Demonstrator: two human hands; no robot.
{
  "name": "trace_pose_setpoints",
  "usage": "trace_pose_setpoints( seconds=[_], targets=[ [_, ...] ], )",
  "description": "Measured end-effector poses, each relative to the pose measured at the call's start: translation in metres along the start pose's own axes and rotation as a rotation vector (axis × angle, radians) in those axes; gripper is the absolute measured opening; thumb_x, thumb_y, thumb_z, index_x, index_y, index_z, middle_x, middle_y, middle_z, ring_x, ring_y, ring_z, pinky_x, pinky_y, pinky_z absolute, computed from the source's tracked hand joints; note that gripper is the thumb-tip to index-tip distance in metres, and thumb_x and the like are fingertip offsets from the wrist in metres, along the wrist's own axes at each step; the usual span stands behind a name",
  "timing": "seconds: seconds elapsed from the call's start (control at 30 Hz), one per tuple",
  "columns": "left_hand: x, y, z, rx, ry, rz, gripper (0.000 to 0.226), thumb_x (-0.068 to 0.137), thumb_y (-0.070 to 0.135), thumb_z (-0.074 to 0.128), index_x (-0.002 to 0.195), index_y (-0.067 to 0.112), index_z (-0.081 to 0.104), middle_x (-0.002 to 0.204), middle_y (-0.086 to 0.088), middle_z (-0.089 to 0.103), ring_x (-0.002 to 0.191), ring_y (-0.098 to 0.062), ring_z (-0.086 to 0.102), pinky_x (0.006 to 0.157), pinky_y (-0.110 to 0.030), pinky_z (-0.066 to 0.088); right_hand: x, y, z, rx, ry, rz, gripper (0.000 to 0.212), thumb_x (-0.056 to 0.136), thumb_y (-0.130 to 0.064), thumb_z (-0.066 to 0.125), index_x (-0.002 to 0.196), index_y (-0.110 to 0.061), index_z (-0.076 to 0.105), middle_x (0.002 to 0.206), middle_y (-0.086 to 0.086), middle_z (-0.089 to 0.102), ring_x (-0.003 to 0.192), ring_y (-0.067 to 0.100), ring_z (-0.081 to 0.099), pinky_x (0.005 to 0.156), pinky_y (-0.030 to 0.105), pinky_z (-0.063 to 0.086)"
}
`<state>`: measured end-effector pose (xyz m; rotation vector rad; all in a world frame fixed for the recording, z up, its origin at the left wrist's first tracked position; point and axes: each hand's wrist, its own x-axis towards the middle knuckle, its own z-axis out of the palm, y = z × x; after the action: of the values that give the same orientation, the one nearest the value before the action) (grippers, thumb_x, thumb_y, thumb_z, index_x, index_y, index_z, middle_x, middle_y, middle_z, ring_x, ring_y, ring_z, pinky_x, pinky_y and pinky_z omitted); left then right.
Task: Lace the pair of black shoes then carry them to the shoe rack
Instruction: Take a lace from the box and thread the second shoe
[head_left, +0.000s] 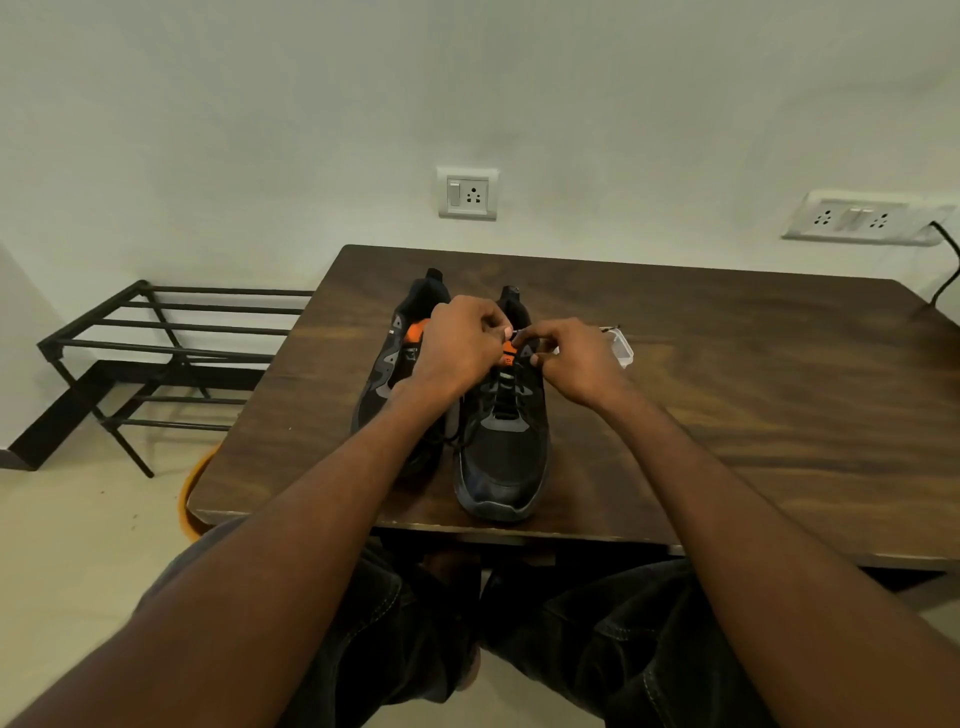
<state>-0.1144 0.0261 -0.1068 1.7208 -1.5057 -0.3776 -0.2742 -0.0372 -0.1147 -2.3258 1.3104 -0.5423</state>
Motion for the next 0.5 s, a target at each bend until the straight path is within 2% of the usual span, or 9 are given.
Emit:
trace_pose_setpoints(
  seconds=[0.07, 0.17, 0.23, 0.3, 0.4, 0.5],
  targets=[
    [0.002, 0.001, 0.001, 0.072, -0.013, 0.036, 0.01, 0.099, 0.016, 0.066, 0.099, 0.017, 0.077, 0.082, 0.006, 0.072, 0.068, -0.001, 0.067, 0.066, -0.017, 0.055, 0.001, 0.001, -0.001, 0.016, 0.021, -0.006, 0.032, 0.091, -0.006, 0.074, 0.116, -0.027, 0.079, 0.092, -0.006, 0.067, 0.088, 0.013, 0.062, 0.073, 0.024, 0.041],
    [0.004, 0.002, 0.003, 0.184, -0.062, 0.076, 0.012, 0.098, 0.014, 0.065, 0.095, 0.015, 0.077, 0.081, 0.005, 0.072, 0.068, -0.005, 0.065, 0.068, -0.023, 0.057, 0.002, 0.006, -0.002, 0.077, 0.051, 0.028, 0.03, 0.087, -0.004, 0.079, 0.109, -0.026, 0.08, 0.084, -0.005, 0.07, 0.079, 0.012, 0.065, 0.071, 0.025, 0.047],
    [0.005, 0.002, 0.006, 0.211, -0.089, 0.071, 0.014, 0.098, 0.014, 0.063, 0.098, 0.015, 0.077, 0.082, 0.005, 0.071, 0.067, -0.005, 0.063, 0.065, -0.019, 0.053, 0.003, 0.01, -0.001, 0.136, 0.054, 0.061, 0.029, 0.085, -0.002, 0.079, 0.102, -0.025, 0.08, 0.081, -0.001, 0.073, 0.074, 0.012, 0.068, 0.067, 0.024, 0.05],
    [0.006, 0.001, 0.007, 0.229, -0.103, 0.078, 0.016, 0.1, 0.014, 0.062, 0.102, 0.016, 0.077, 0.086, 0.006, 0.071, 0.069, -0.003, 0.061, 0.062, -0.014, 0.045, 0.003, 0.012, -0.001, 0.184, 0.058, 0.087, 0.027, 0.085, -0.001, 0.079, 0.1, -0.023, 0.08, 0.08, 0.001, 0.075, 0.071, 0.011, 0.069, 0.059, 0.014, 0.047],
    [0.008, 0.0, 0.004, 0.237, -0.119, 0.094, 0.015, 0.1, 0.017, 0.064, 0.106, 0.018, 0.078, 0.09, 0.007, 0.072, 0.073, -0.001, 0.063, 0.071, -0.016, 0.051, 0.001, 0.012, -0.003, 0.227, 0.059, 0.082, 0.025, 0.086, 0.0, 0.08, 0.1, -0.021, 0.08, 0.08, 0.001, 0.074, 0.067, 0.006, 0.067, 0.053, 0.008, 0.044],
    [0.013, -0.001, 0.0, 0.252, -0.146, 0.106, 0.013, 0.099, 0.019, 0.067, 0.107, 0.02, 0.077, 0.086, 0.013, 0.065, 0.072, 0.002, 0.059, 0.071, -0.014, 0.047, -0.001, 0.011, -0.004, 0.235, 0.07, 0.08, 0.023, 0.087, 0.0, 0.079, 0.102, -0.017, 0.081, 0.083, 0.004, 0.076, 0.059, -0.004, 0.065, 0.049, 0.003, 0.042]
  ],
)
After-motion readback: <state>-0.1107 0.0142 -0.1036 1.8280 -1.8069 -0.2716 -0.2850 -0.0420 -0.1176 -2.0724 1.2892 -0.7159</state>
